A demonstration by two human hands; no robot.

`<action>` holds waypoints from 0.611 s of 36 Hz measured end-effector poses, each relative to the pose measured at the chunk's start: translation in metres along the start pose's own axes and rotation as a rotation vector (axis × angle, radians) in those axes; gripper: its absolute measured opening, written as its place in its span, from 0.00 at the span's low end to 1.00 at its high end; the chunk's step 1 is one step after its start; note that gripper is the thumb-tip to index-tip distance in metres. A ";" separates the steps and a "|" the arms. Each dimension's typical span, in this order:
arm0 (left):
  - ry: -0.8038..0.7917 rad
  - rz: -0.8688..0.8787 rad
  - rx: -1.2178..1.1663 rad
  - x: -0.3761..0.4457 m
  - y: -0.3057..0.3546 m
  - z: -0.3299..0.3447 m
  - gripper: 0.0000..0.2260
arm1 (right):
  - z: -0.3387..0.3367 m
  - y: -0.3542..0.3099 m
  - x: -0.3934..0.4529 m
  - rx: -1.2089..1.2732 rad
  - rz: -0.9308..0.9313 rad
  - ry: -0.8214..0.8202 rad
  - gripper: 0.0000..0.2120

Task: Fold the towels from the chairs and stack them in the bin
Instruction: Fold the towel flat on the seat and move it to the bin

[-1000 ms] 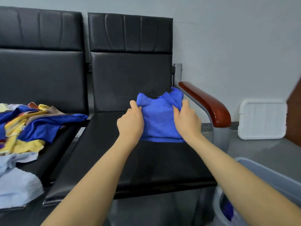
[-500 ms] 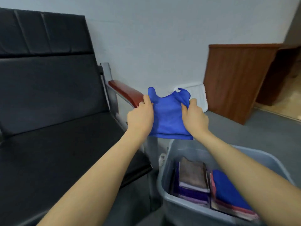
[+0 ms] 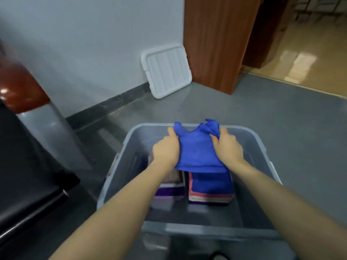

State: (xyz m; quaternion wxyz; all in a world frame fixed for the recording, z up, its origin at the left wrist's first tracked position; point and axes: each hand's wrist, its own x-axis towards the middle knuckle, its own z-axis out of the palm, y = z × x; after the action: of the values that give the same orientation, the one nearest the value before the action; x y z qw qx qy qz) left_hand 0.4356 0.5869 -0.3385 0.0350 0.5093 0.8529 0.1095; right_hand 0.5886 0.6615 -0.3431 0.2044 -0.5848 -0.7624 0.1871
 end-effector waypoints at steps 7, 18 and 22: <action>-0.229 -0.067 -0.110 0.028 0.032 0.101 0.13 | 0.052 0.081 0.029 0.051 0.215 -0.111 0.16; -0.480 -0.036 -0.229 0.048 0.038 0.189 0.21 | 0.112 0.143 0.042 0.238 0.308 -0.209 0.05; -0.596 0.072 -0.223 0.044 0.038 0.203 0.25 | 0.132 0.159 0.036 0.152 0.179 -0.258 0.08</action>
State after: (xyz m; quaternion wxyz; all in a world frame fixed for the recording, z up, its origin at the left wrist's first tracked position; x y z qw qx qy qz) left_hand 0.4819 0.6730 -0.5256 0.3348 0.5417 0.7694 0.0494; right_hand 0.6403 0.7290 -0.5351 0.1309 -0.6044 -0.7108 0.3352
